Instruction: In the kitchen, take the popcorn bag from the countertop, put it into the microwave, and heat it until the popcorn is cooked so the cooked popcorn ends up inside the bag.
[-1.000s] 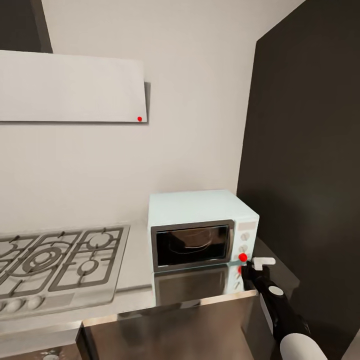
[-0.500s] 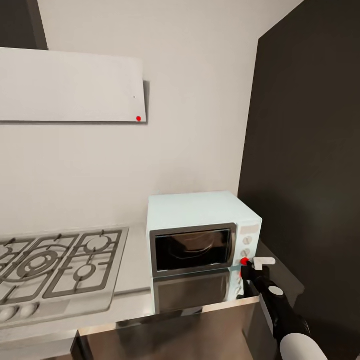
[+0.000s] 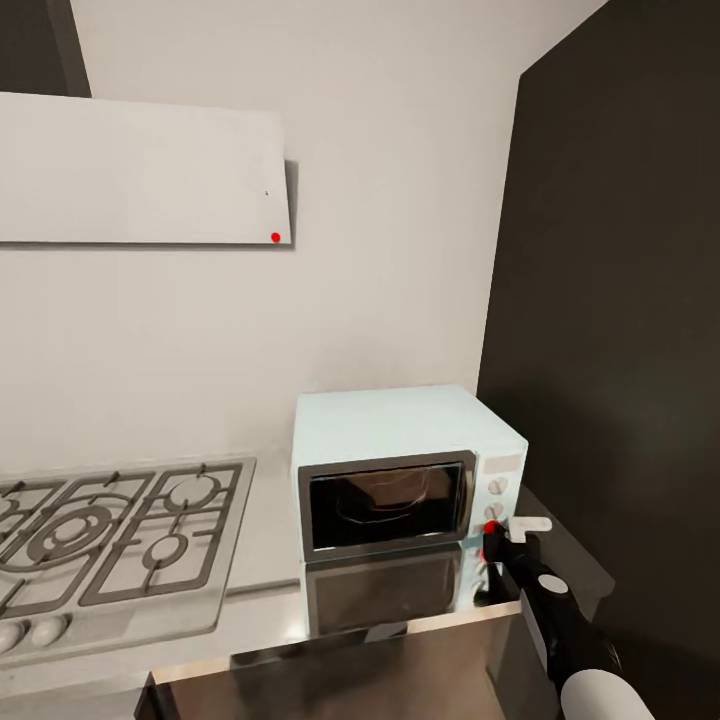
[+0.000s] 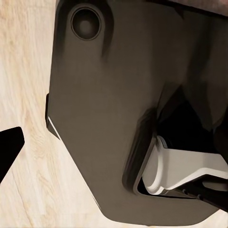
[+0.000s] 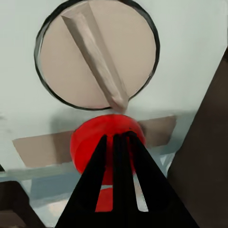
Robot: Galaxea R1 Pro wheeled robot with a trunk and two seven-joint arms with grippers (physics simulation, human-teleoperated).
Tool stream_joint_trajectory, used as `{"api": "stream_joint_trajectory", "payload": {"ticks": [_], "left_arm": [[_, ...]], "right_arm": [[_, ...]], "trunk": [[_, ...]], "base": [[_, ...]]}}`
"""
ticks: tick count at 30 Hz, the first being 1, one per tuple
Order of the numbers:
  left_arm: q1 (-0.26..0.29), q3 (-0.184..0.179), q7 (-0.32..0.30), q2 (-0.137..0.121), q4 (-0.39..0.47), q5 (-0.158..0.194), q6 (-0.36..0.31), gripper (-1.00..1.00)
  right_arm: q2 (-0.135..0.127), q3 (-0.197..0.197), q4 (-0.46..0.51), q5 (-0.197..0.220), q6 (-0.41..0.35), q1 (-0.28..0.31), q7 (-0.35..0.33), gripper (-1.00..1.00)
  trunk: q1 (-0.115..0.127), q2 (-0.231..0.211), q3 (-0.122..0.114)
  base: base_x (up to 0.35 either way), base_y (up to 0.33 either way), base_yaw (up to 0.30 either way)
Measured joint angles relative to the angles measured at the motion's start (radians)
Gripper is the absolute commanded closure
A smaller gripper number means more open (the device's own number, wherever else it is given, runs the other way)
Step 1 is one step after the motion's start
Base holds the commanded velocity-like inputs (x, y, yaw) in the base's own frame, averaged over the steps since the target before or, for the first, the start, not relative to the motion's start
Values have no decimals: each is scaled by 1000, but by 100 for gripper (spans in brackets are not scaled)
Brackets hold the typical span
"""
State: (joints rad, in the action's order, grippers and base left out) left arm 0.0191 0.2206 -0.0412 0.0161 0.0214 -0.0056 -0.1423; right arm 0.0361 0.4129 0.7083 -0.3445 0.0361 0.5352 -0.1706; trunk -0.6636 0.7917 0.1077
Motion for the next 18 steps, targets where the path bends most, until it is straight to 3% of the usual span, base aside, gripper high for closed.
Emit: {"api": "stream_joint_trajectory", "payload": {"ticks": [12,18], "left_arm": [[0,1,1,-1,0,0,0,-100],[1,-1,0,1,-1,0,1,-100]], "right_arm": [[0,2,0,-3,0,-9,2,100],[1,1,-2,-4,0,7,0,100]], "trunk": [[-1,0,0],[-2,-1,0]], "base": [[9,0,0],[-258,0,0]]}}
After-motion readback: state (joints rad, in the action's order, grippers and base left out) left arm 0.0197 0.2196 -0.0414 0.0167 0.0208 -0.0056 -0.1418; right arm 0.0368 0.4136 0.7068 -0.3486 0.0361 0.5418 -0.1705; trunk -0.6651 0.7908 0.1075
